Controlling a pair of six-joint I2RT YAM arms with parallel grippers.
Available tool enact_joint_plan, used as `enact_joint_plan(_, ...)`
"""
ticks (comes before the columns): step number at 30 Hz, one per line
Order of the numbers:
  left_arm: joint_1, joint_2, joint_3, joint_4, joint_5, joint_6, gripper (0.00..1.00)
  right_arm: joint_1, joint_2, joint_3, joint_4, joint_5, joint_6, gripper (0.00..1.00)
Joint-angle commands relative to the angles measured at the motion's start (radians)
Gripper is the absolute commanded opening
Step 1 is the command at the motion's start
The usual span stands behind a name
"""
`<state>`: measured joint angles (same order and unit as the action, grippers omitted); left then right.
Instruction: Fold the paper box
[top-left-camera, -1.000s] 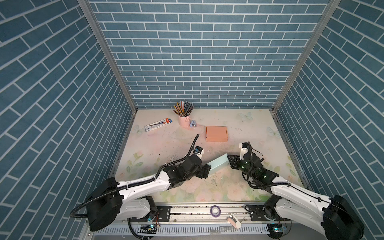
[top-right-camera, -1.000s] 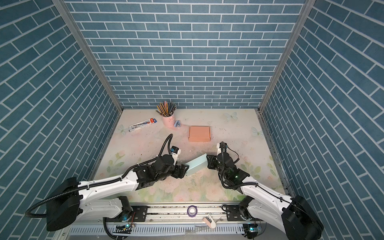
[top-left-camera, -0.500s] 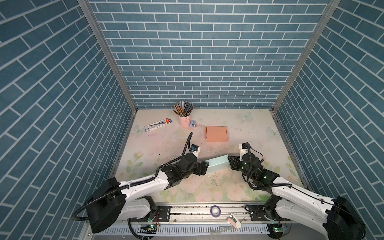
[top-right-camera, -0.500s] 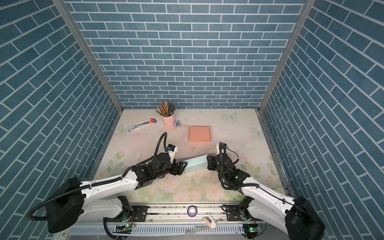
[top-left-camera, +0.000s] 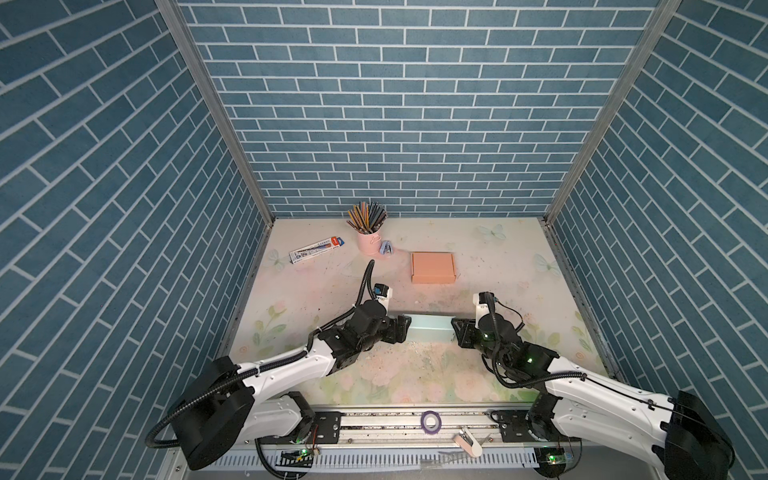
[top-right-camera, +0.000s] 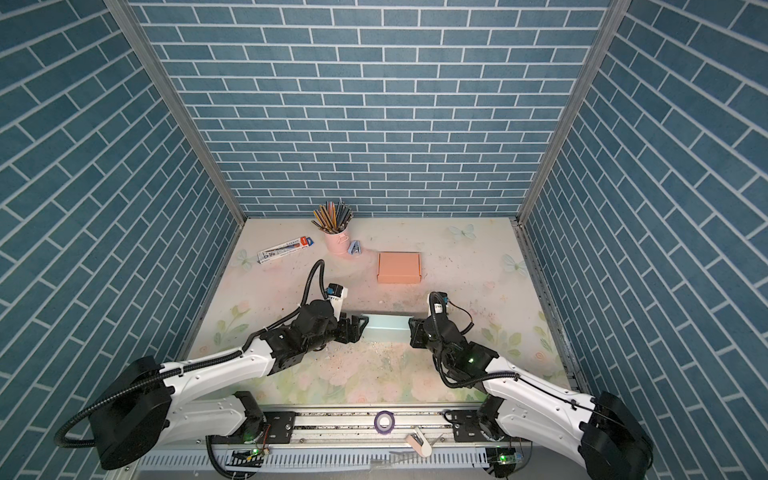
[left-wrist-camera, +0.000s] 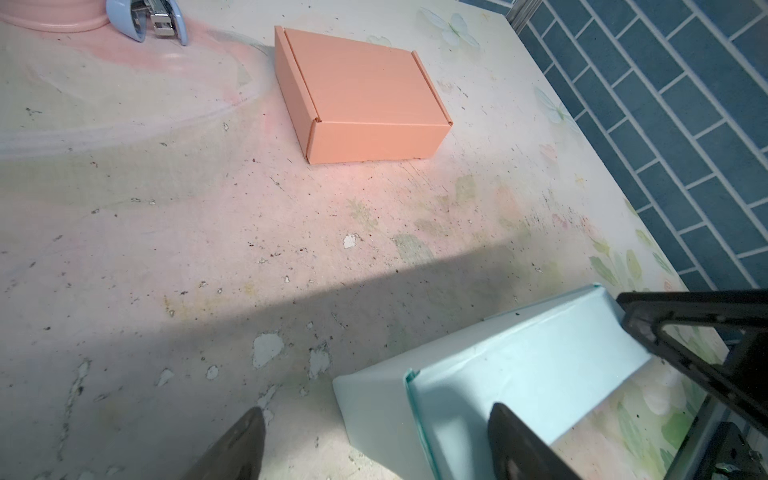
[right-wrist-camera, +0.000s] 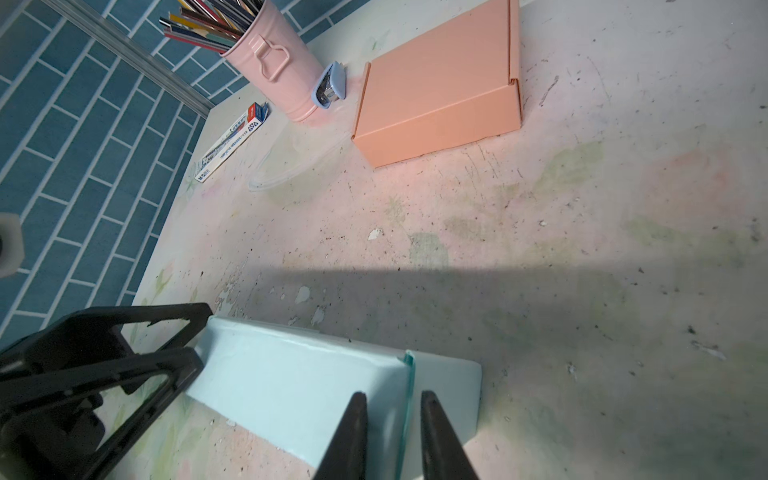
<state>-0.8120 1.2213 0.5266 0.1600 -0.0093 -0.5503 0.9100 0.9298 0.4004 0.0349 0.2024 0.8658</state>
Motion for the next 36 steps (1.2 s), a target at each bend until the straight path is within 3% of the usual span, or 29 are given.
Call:
enact_joint_plan(1, 0.014, 0.017, -0.019, -0.082, 0.002, 0.026, 0.84, 0.028, 0.010, -0.002, -0.139, -0.023, 0.036, 0.24)
enact_joint_plan(15, 0.028, -0.114, 0.012, -0.137, 0.094, 0.011, 0.84, 0.033, -0.020, 0.071, -0.229, 0.061, -0.029, 0.28)
enact_joint_plan(28, 0.101, -0.016, 0.037, -0.050, 0.208, -0.021, 0.83, 0.027, 0.002, 0.116, -0.210, 0.068, -0.068, 0.30)
enact_joint_plan(36, 0.115, -0.042, 0.039, -0.027, 0.241, -0.026, 0.80, 0.027, -0.040, 0.103, -0.164, 0.033, -0.065, 0.29)
